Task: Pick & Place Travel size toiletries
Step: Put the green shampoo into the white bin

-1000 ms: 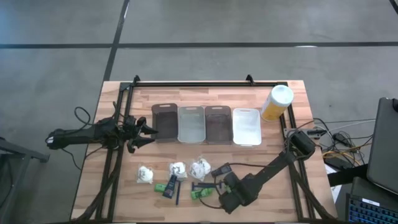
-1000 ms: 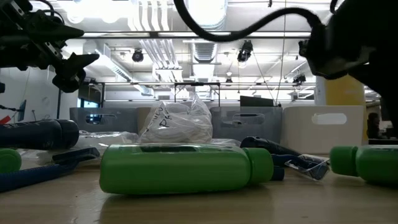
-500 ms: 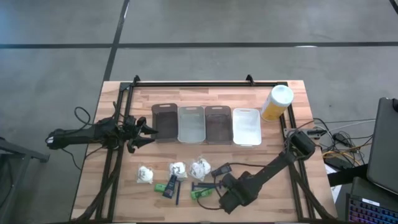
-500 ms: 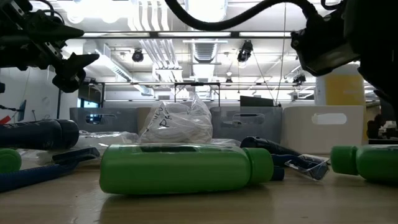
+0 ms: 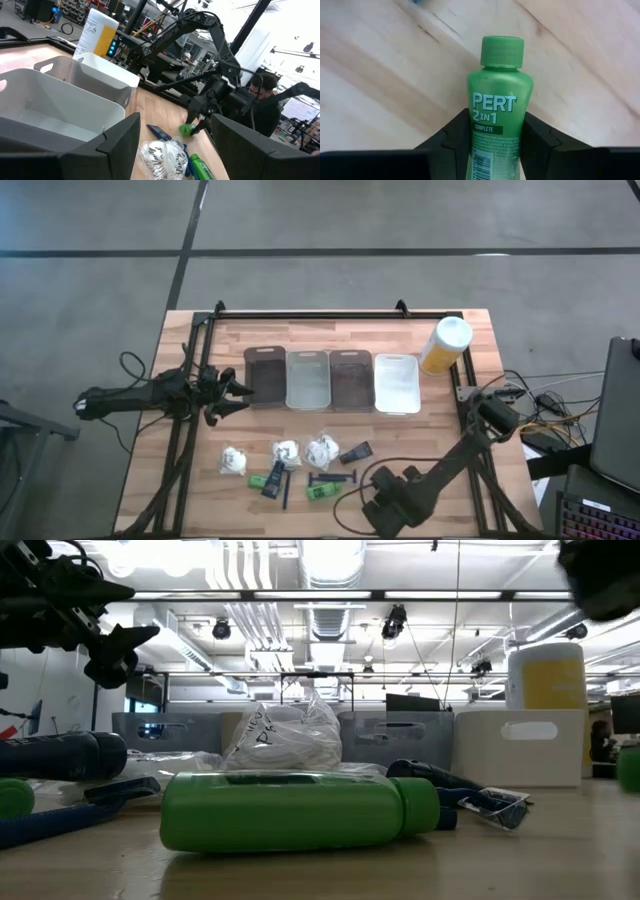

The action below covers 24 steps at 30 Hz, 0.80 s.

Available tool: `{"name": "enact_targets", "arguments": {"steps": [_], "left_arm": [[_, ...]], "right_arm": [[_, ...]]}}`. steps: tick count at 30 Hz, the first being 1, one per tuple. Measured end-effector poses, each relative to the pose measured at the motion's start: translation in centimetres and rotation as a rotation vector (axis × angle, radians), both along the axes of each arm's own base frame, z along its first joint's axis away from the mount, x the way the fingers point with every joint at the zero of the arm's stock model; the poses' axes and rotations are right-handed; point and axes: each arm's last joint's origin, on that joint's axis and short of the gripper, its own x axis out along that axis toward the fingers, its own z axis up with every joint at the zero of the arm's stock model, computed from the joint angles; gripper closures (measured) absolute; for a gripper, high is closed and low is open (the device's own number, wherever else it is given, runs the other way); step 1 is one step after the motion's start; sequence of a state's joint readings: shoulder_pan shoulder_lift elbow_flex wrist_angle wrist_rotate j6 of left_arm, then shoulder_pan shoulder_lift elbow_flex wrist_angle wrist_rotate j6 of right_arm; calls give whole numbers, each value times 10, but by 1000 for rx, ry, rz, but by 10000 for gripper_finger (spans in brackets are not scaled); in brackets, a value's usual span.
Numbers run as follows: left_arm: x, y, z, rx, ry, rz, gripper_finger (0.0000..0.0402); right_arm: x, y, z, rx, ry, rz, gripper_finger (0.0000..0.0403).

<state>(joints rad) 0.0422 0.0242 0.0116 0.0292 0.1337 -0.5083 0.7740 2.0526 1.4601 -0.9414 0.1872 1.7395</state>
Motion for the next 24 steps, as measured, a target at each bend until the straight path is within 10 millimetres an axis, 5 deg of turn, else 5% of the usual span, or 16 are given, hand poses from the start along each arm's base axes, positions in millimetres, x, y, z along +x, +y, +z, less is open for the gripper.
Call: {"name": "enact_targets", "arguments": {"steps": [13,24], "left_arm": [[0,0,0,0,0,1,154],[0,0,0,0,0,1,154]], "right_arm": [[-23,-22,64,-113,-244,-271,281],[-53,-81,121,-286,-265,-488,283]]}}
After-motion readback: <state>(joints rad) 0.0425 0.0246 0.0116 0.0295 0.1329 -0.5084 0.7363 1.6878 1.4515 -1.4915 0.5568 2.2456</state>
